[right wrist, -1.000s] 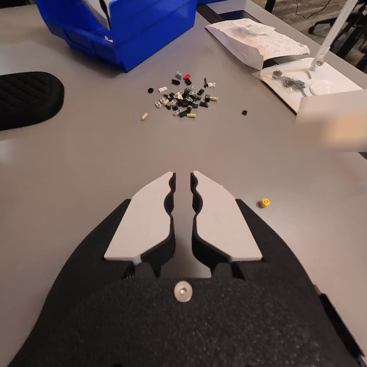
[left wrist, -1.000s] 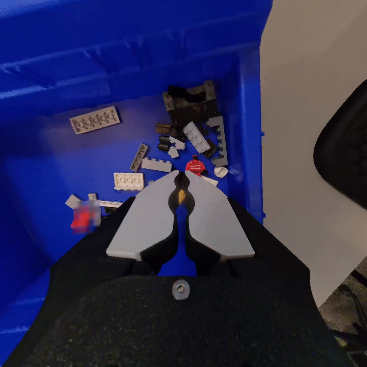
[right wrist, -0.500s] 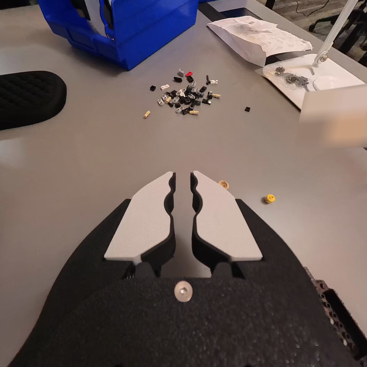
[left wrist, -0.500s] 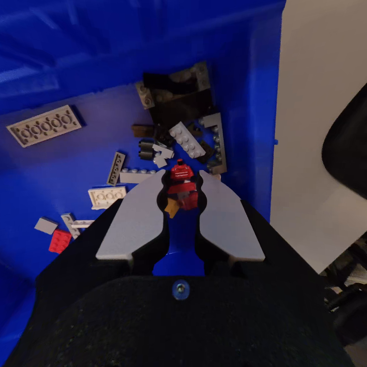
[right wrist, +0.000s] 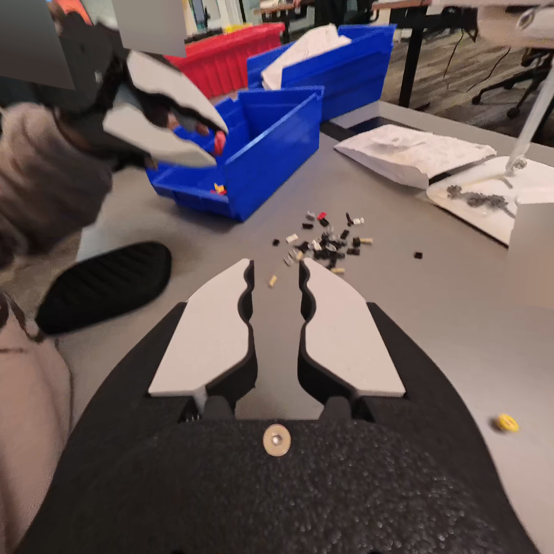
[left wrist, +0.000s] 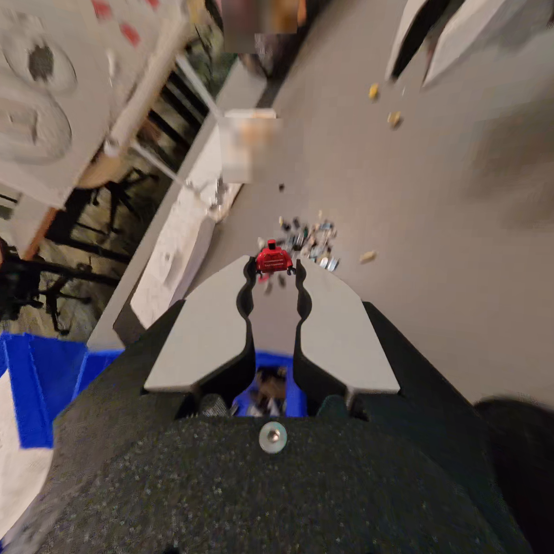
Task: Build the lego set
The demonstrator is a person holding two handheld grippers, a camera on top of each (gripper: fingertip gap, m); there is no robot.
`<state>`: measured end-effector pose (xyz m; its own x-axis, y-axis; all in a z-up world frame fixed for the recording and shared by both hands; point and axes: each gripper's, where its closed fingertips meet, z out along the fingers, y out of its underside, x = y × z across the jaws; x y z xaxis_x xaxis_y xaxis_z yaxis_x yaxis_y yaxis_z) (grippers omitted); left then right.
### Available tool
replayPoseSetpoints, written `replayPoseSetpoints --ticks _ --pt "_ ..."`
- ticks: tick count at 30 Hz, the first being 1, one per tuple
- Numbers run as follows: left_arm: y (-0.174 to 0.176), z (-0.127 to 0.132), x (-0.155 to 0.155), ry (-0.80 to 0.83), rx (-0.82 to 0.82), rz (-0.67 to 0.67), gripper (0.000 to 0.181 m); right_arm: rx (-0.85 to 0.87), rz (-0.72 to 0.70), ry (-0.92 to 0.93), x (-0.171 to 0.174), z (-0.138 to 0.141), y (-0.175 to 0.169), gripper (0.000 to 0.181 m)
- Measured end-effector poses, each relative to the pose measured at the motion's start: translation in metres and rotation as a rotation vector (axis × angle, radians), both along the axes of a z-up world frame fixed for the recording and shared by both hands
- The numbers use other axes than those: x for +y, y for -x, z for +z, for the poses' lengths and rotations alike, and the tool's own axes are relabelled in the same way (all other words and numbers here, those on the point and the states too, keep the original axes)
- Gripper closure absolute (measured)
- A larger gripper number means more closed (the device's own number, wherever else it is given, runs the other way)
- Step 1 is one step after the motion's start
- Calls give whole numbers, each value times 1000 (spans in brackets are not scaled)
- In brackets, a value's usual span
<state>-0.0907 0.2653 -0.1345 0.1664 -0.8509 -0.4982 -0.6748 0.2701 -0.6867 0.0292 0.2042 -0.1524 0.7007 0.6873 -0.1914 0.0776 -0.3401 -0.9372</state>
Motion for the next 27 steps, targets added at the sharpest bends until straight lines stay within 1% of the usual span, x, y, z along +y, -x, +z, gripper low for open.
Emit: replayPoseSetpoints --ticks 3,5,7,10,12,13,15,17,19,20,21,22,24,27 --pt "-49 1 -26 -67 -113 -21 156 120 -30 24 5 16 18 153" --pt "-76 -4 -41 -70 -161 -49 156 151 -50 42 5 19 21 153" --pt "-94 -11 -54 -42 -173 -76 156 161 -70 61 4 18 18 154" --pt "-110 -19 -66 -34 -173 -109 156 143 -52 164 -3 1 15 162" --pt "-118 -26 -74 -33 -157 -137 156 180 -25 195 -7 -3 13 167" --pt "-120 -29 -75 -30 -151 -141 156 188 -9 219 -9 -6 12 173" --pt "-123 -36 -79 26 -156 -152 156 184 25 275 -13 -14 9 173" --pt "-125 -39 -86 125 -193 -179 156 178 105 339 -18 -17 2 174" --pt "-123 -40 -87 228 -226 -191 153 91 121 323 -11 -9 -31 174" --pt "-121 -40 -86 286 -248 -193 152 -5 141 307 -6 -7 -51 174" --pt "-119 -40 -84 336 -270 -189 152 -122 164 319 -3 -10 -72 174" --pt "-117 -42 -80 375 -286 -182 152 -225 180 353 3 -17 -93 174" --pt "-114 -48 -75 433 -295 -170 153 -331 249 395 13 -31 -118 174" --pt "-112 -57 -72 451 -277 -160 153 -502 316 388 28 -63 -131 174"
